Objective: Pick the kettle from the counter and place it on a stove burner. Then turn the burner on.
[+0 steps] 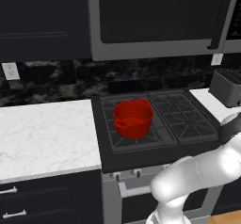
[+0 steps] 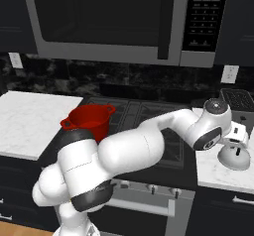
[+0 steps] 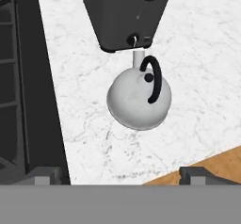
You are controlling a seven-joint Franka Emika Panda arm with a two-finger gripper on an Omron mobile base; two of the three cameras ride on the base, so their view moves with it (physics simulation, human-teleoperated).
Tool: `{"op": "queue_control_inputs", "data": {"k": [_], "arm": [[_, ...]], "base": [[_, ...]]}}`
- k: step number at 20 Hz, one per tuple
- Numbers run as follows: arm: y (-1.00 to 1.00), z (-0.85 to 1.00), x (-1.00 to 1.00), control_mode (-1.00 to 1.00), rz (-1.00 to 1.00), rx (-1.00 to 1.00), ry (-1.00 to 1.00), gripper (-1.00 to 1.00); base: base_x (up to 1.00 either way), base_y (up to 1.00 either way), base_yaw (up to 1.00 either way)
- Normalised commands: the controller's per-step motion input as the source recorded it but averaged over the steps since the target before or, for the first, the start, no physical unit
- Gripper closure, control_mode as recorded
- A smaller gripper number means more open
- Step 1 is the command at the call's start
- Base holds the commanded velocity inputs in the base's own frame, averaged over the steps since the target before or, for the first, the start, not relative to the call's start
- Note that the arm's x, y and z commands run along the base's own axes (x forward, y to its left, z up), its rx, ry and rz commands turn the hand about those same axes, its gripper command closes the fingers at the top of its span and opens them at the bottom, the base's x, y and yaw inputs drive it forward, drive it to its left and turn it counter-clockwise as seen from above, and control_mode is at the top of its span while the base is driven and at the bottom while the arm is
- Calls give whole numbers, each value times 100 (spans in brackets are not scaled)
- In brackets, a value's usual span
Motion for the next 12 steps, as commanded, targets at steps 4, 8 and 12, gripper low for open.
{"op": "queue_control_inputs", "data": {"k": [4, 8, 12], "arm": [[-42, -9, 0, -100, 0, 0, 0, -100], [-6, -41, 13, -100, 0, 0, 9, -100], [0, -15, 4, -100, 0, 0, 8, -100]], "base": [[0, 0, 0], [0, 0, 0], [0, 0, 0]]}}
